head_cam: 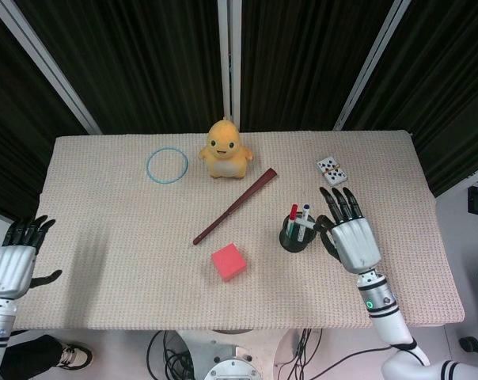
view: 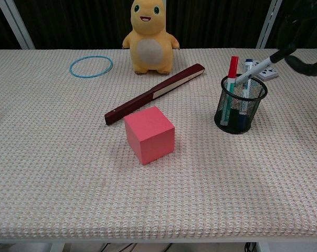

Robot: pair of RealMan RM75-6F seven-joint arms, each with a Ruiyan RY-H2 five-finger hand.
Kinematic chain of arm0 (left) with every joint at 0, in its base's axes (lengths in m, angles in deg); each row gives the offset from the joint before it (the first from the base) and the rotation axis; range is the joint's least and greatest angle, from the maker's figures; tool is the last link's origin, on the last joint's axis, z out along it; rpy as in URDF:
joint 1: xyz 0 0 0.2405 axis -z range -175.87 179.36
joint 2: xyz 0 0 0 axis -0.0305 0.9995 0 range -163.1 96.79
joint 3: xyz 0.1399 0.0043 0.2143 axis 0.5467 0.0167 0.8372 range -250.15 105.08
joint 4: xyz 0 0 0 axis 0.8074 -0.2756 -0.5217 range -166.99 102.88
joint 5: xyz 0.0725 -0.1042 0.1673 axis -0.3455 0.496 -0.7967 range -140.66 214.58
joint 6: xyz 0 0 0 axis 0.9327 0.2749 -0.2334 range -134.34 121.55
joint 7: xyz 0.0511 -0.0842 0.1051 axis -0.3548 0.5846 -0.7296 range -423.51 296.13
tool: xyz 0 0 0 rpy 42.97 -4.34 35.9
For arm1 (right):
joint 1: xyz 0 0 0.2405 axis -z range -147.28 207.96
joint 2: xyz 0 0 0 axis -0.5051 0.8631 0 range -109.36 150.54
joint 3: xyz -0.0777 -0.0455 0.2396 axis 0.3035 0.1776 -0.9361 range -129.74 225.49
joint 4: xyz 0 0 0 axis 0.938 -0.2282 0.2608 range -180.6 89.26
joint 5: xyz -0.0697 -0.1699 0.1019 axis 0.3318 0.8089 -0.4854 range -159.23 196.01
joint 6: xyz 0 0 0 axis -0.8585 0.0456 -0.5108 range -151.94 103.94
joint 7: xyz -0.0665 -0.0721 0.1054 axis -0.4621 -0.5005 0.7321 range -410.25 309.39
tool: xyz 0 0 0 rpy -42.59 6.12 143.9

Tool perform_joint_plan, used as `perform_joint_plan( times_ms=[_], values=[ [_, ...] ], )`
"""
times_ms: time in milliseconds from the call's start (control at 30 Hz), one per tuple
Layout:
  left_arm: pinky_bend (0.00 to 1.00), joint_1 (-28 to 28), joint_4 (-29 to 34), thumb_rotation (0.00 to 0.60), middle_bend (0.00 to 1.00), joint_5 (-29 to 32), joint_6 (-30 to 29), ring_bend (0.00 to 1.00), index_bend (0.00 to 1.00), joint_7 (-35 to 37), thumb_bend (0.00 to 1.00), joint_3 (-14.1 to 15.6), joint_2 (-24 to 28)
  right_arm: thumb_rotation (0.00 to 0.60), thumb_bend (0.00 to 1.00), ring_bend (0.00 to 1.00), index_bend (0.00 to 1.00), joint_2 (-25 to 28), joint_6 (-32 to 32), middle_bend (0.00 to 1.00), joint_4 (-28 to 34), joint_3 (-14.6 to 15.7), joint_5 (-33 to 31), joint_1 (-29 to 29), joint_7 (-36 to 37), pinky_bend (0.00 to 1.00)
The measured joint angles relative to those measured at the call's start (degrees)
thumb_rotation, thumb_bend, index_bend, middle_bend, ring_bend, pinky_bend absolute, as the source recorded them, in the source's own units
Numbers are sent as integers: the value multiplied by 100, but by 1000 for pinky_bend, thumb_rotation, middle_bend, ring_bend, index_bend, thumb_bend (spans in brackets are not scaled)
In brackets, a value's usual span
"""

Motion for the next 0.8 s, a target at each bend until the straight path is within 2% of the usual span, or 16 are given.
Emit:
perform_joint_plan(
  times_ms=[200, 367, 533, 800],
  values=[
    [43, -7, 23, 600, 52, -14, -9, 0, 119, -31, 62, 11, -3, 600, 353, 0, 714, 546, 508, 72, 209, -36, 48, 387, 453, 0],
    [43, -13, -5, 600, 52, 8, 20, 0, 118, -26, 62, 21, -43, 600, 365, 0, 729, 709, 619, 75, 11, 28, -107, 657, 715, 0],
    [43, 0, -35, 600, 52, -5, 55, 0, 118, -25, 62, 39, -68, 600, 364, 0, 733, 619, 314, 73, -343, 101, -336, 682, 881, 0],
    [43, -16, -22, 600, 52, 45, 70, 0, 118, -9, 62, 33, -29, 600, 361, 0, 709, 61, -168, 64, -923, 198, -372, 493, 758, 0]
  ],
)
